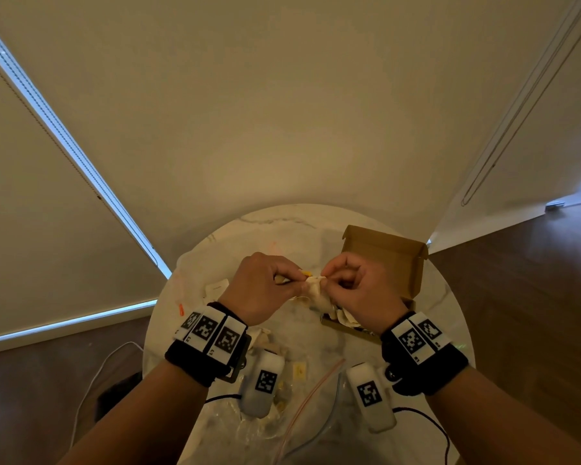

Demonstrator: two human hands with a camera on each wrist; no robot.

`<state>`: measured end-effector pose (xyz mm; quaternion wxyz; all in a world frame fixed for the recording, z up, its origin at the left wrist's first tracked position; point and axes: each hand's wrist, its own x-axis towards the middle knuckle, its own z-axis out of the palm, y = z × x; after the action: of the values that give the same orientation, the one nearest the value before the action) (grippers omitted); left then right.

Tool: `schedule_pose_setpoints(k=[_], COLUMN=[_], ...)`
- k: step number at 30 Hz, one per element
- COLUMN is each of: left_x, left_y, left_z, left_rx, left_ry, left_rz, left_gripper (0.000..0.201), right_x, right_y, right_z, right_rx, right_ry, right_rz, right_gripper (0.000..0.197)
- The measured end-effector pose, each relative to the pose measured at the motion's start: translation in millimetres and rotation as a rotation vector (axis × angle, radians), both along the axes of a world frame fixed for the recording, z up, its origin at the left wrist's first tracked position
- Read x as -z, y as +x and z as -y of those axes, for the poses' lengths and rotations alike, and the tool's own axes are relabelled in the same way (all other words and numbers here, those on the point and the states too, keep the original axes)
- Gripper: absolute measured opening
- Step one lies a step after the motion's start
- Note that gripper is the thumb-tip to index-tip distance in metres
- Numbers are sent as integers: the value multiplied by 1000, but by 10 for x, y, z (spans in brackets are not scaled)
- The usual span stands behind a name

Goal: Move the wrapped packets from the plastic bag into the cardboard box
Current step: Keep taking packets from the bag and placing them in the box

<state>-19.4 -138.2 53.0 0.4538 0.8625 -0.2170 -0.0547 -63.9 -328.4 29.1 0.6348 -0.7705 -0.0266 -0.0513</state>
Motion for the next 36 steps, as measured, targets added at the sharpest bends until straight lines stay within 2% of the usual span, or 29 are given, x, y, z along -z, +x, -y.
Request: schedule_pose_setpoints(k=[2, 4, 6, 9, 12, 17, 23, 30, 36], left_x=[-11, -38, -68, -104, -135, -138, -124, -146, -151], left_y=[13, 34, 64, 101, 126, 192, 229, 213, 207], left_z=[-7, -24, -42, -45, -20, 7, -4, 15, 38], left_rx=[-13, 1, 15, 26, 40, 32, 13, 26, 32], left_ry=[-18, -18, -10, 4, 19, 68, 63, 43, 25], left_rz=[18, 36, 47, 43, 37, 20, -21, -19, -14], left_gripper=[5, 5, 5, 6, 5, 4, 6, 5, 5], right_x=[7, 62, 172, 345, 500, 602, 611, 571, 596], right_y=[2, -5, 1, -23, -19, -66, -104, -168, -151], right_z=[18, 61, 100, 71, -13, -110, -85, -86, -2], right_rx=[-9, -41, -93, -263, -348, -327, -347, -229, -182], right_ry=[25, 38, -52, -168, -69, 185, 90, 231, 84], right_rz=[5, -17, -77, -151, -260, -455, -350, -459, -443], right_gripper=[14, 27, 40, 52, 44, 31, 30, 9, 8])
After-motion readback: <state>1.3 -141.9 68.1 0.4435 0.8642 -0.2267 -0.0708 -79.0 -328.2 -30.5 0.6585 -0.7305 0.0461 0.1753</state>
